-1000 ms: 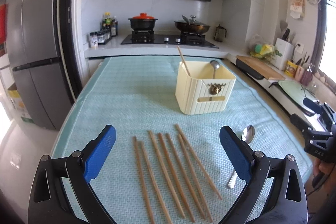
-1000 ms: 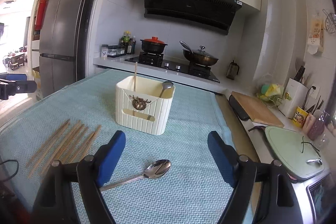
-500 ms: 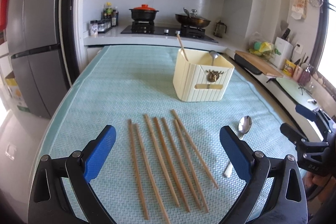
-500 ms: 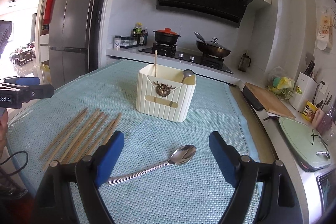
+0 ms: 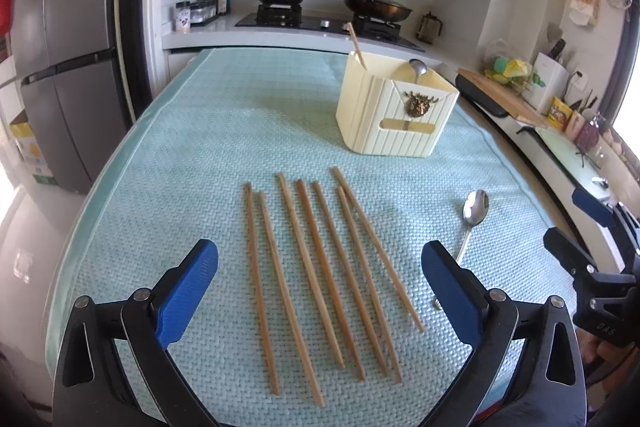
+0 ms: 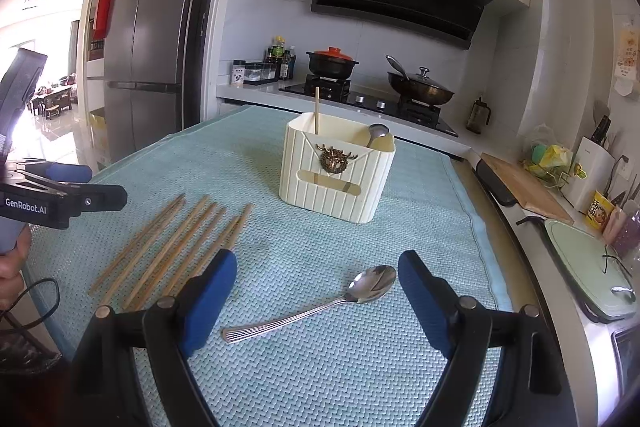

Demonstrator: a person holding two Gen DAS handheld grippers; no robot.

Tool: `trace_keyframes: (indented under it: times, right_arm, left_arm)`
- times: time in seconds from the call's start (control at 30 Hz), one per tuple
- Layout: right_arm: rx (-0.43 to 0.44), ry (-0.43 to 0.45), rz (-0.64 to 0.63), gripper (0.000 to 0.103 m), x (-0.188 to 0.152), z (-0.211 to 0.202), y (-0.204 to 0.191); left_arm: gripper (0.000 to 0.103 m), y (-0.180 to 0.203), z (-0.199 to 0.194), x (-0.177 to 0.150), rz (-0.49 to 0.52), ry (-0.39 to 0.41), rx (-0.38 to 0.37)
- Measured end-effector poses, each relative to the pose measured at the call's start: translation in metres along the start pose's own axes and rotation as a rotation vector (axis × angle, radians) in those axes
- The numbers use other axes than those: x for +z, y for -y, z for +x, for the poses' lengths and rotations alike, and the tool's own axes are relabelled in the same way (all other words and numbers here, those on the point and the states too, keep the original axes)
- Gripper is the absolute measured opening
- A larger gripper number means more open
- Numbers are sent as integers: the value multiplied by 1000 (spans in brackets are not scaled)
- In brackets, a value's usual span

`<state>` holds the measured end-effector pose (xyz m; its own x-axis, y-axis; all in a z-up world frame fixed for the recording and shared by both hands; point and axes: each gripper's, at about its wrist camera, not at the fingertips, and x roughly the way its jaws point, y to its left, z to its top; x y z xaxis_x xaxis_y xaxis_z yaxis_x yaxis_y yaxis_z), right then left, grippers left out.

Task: Organize utensils
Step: 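Withdraw both open tools from the holder back over the table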

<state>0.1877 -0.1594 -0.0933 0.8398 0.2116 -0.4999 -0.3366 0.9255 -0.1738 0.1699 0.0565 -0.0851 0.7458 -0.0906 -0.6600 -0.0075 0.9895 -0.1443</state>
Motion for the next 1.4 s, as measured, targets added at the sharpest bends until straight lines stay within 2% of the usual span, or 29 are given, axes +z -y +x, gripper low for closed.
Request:
trace_keyframes:
  times: [0.33, 0.53, 0.97, 1.4]
  right_arm:
    - [-1, -39, 27, 85, -9, 5, 5]
    - [9, -44, 15, 85, -10, 5, 0]
    - [18, -54, -3, 85, -10, 6, -10]
    - [25, -65, -13, 85, -12, 5, -16]
  left_arm:
    - [102, 1, -1, 0, 30, 11, 48]
    - [102, -6, -1, -2, 10, 7, 9]
    - [102, -19, 0, -4, -31, 1, 14]
    - [102, -22, 2, -8, -29, -7, 42]
